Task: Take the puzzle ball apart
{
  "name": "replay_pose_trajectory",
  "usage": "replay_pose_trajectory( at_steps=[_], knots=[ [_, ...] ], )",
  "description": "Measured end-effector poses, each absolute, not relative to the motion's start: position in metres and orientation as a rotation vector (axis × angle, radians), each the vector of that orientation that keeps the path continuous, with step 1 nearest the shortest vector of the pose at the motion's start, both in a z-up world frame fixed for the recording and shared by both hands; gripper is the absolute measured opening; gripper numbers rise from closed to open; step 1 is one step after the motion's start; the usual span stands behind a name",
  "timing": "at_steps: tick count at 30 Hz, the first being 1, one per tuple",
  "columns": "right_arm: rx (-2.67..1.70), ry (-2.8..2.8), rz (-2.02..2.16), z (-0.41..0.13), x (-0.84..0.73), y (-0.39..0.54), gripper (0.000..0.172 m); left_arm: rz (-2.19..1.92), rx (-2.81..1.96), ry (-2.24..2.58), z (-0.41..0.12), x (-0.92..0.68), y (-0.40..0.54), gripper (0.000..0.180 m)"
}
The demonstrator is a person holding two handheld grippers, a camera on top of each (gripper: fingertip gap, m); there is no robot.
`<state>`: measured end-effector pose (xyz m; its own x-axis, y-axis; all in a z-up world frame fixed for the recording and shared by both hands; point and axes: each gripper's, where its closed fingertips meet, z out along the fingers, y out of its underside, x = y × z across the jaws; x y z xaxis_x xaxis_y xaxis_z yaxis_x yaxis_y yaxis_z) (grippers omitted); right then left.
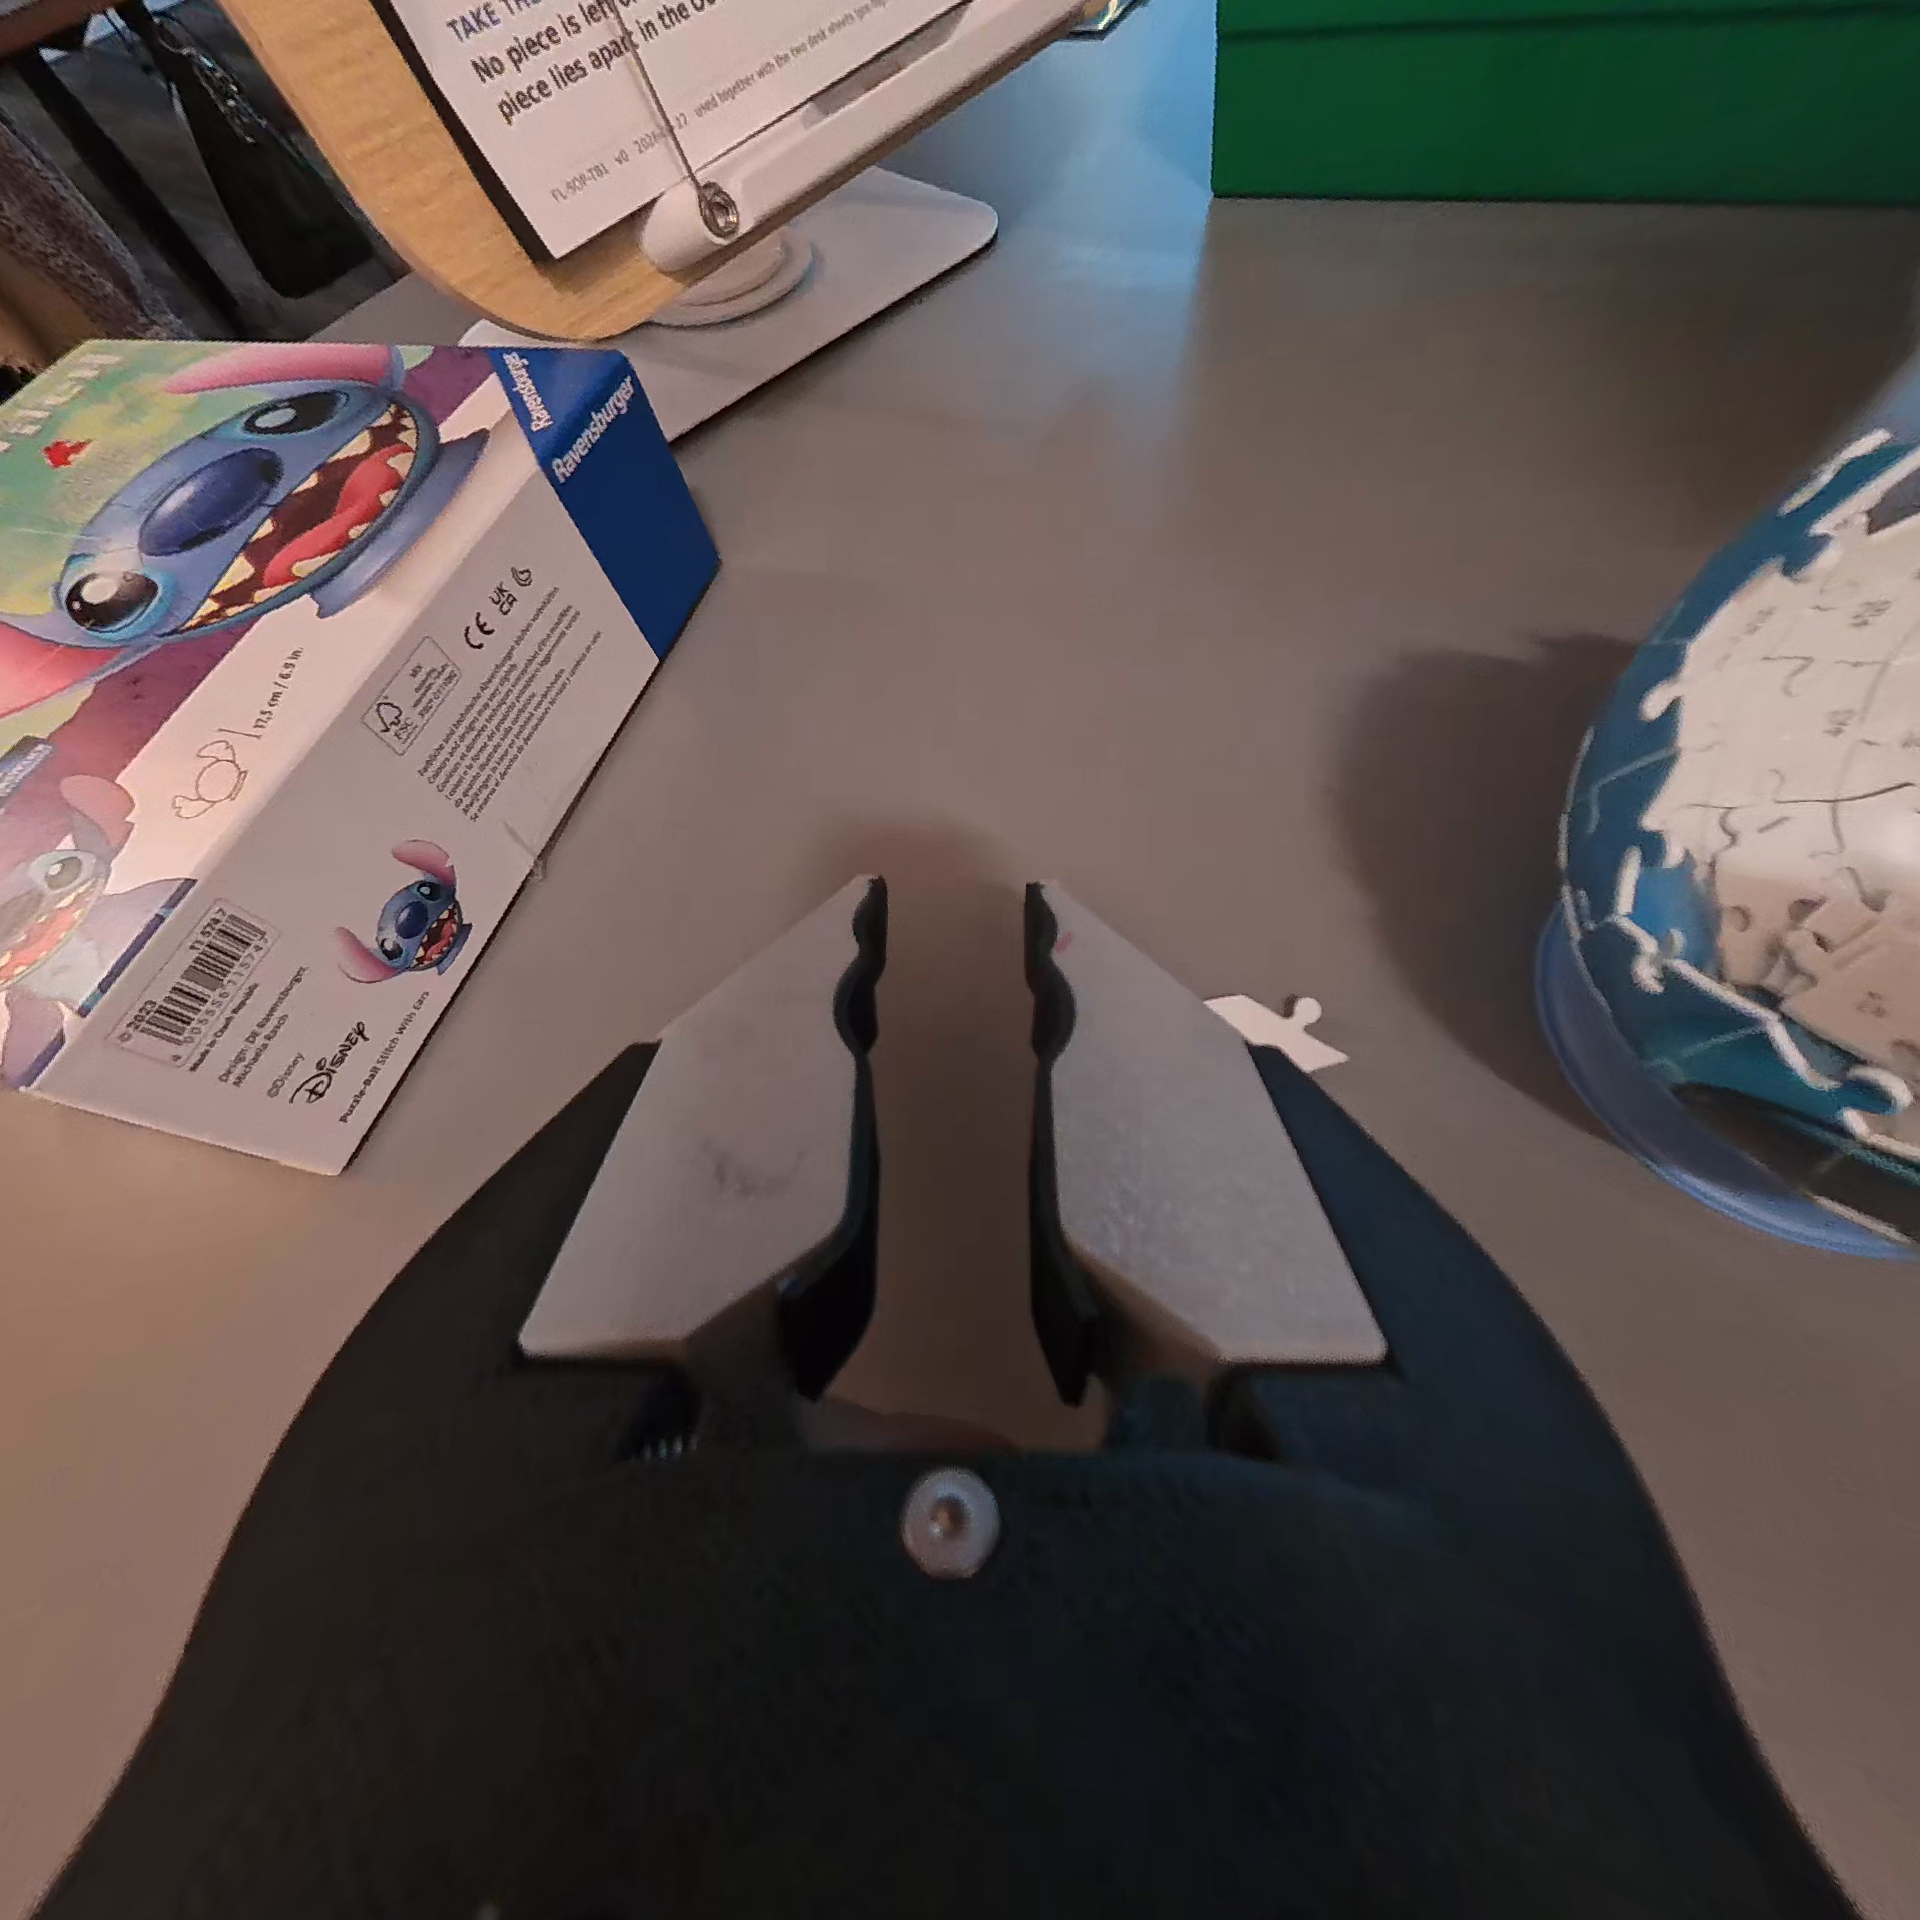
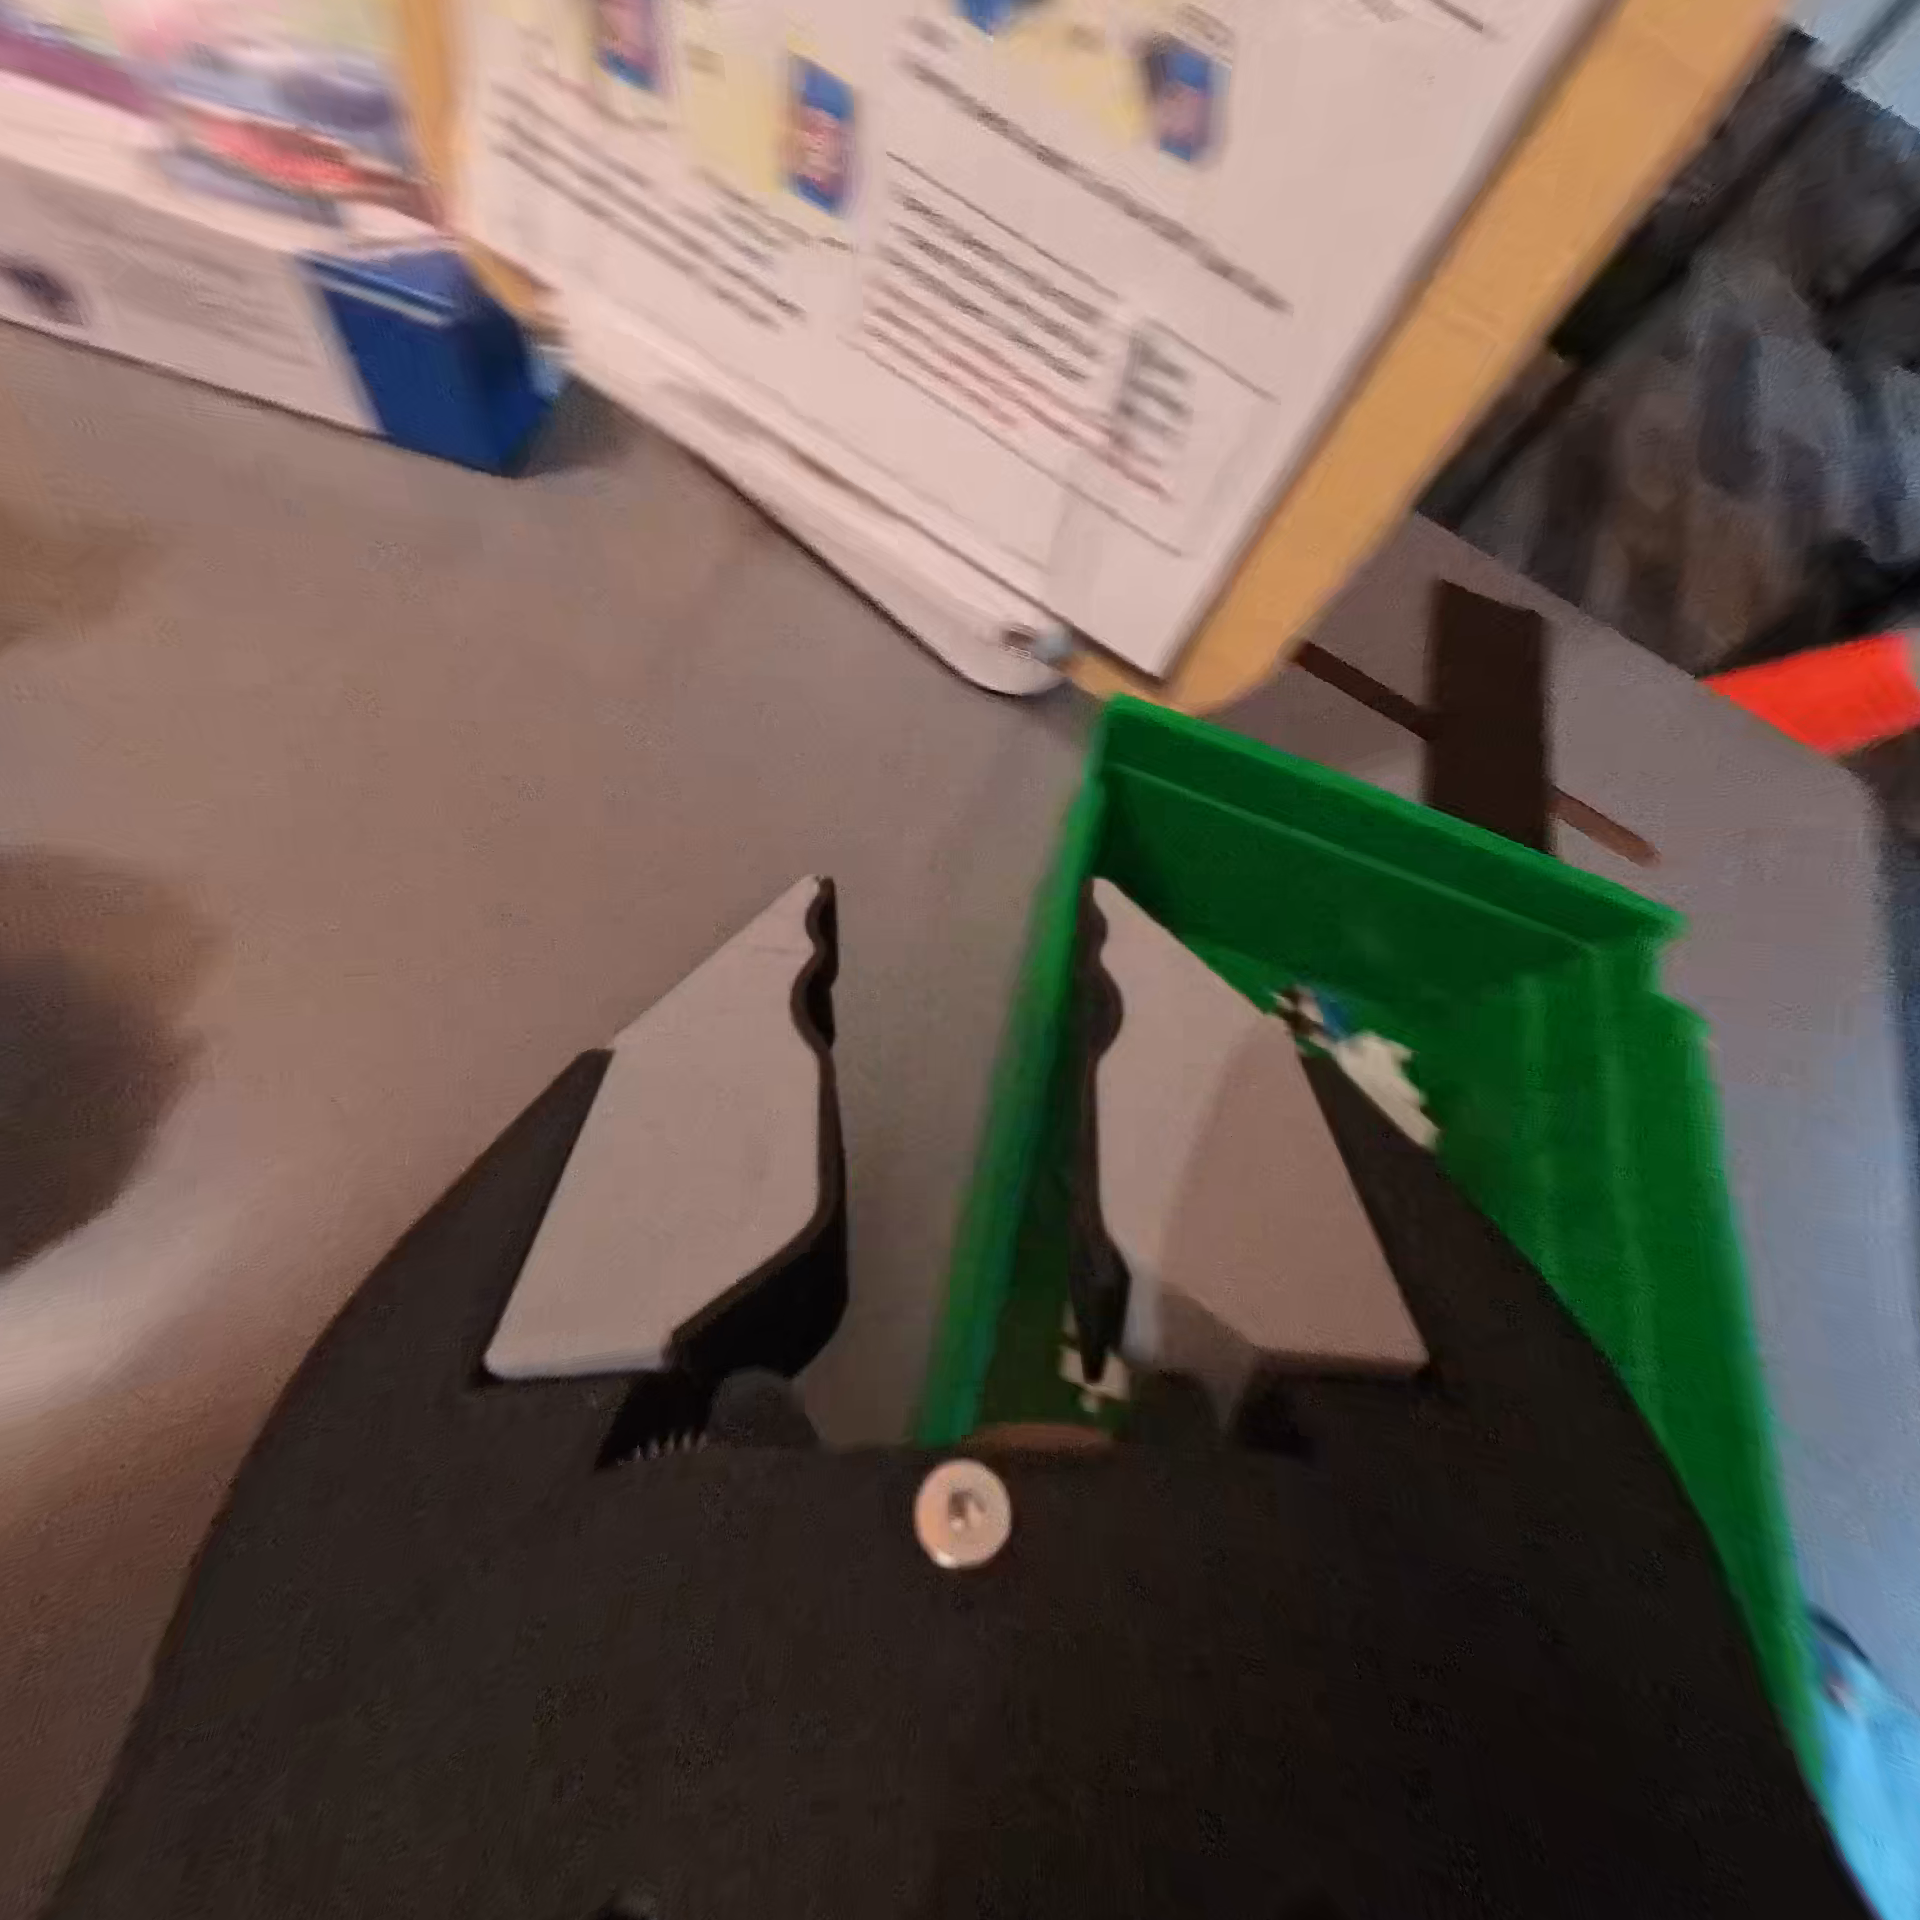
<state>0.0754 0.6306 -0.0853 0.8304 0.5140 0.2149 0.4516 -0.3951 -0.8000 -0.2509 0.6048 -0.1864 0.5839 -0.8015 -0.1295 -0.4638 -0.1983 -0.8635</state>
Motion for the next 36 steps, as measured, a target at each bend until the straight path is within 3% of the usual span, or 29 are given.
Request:
replay_pose_trajectory(
  at_steps=[3, 8, 16, 18, 22, 26, 27, 29, 30, 36],
  knots=[
    [-1.983, -1.095, 0.451, -0.116, -0.028, 0.583, 0.044, -0.474, -1.853, 1.047, -0.189, -0.25, 0.602, 0.024],
    [-1.949, -1.367, 0.619, -0.173, -0.089, 0.554, 0.038, -0.569, -1.845, 1.117, -0.19, -0.249, 0.59, 0.025],
    [-1.806, -1.378, 0.881, -0.165, -0.111, 0.531, 0.045, -1.095, -1.784, 1.156, -0.162, -0.221, 0.545, 0.036],
    [-1.799, -1.369, 0.842, -0.164, -0.109, 0.533, 0.046, -1.082, -1.777, 1.189, -0.153, -0.215, 0.538, 0.044],
    [-1.762, -1.346, 0.914, -0.156, -0.11, 0.526, 0.046, -1.075, -1.794, 1.216, -0.131, -0.21, 0.527, 0.043],
    [-1.753, -1.329, 0.955, -0.152, -0.112, 0.518, 0.046, -0.988, -1.935, 1.295, -0.143, -0.187, 0.52, 0.042],
    [-1.743, -1.32, 0.965, -0.148, -0.112, 0.515, 0.047, -0.924, -1.955, 1.334, -0.15, -0.183, 0.519, 0.038],
    [-1.699, -1.309, 1.023, -0.136, -0.115, 0.501, 0.048, -0.764, -1.971, 1.388, -0.161, -0.178, 0.521, 0.005],
    [-1.682, -1.302, 1.058, -0.131, -0.117, 0.493, 0.048, -0.69, -1.971, 1.405, -0.165, -0.177, 0.523, 0.0],
    [-1.835, -1.237, 1.016, -0.146, -0.123, 0.474, 0.064, -0.431, -2.01, 1.226, -0.16, -0.189, 0.537, 0.0]
  ],
)
